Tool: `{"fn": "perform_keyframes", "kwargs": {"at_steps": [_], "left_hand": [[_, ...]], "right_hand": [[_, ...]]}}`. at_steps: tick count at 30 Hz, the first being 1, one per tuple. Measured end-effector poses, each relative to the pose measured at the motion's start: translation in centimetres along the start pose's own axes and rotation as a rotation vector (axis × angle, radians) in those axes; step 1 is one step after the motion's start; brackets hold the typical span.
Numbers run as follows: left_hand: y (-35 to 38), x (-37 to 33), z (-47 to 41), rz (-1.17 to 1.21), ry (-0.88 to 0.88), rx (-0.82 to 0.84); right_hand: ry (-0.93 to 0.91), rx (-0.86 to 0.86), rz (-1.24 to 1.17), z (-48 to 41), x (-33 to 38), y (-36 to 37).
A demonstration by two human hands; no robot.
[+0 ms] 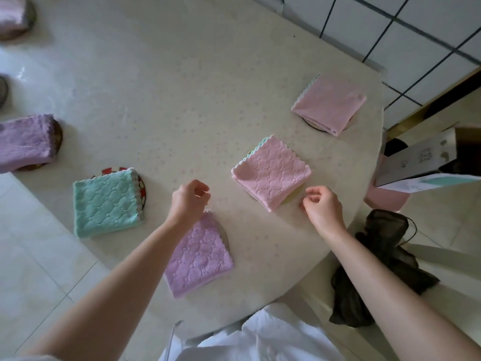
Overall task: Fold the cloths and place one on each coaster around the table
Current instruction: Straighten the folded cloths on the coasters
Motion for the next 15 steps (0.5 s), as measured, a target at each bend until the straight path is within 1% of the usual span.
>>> {"fn": "perform_keyframes", "kwargs": {"at_steps": [5,8,11,15], "left_hand": [[-2.9,3.0,1.2,-0.148,0.113,0.081],[-4.2,5.4,1.7,-0.198,0.134,0.154],[-5.1,7.7,2.5,-0.221,0.167,0.188],[-5.2,10.0,3.9,-0.185,0.206,0.233]], "right_hand": [[0.009,0.104,-0.078,5.8,-0.2,6.1],[0.001,0.133,-0.080,9.1,0.3,9.5],[0.012,0.138,-0.042,11.6,1.0,12.1],[0.024,0.165,0.061,14.1,1.9,13.9]]}}
Point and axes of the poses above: each hand's wrist, its own z-axis away from the middle knuckle, its own y-axis out of the palm, x = y × z, the point moved 10 cm from there along -z, towards the middle knuckle, and after that the axes turned 2 degrees about z, right-handed, at the moved point
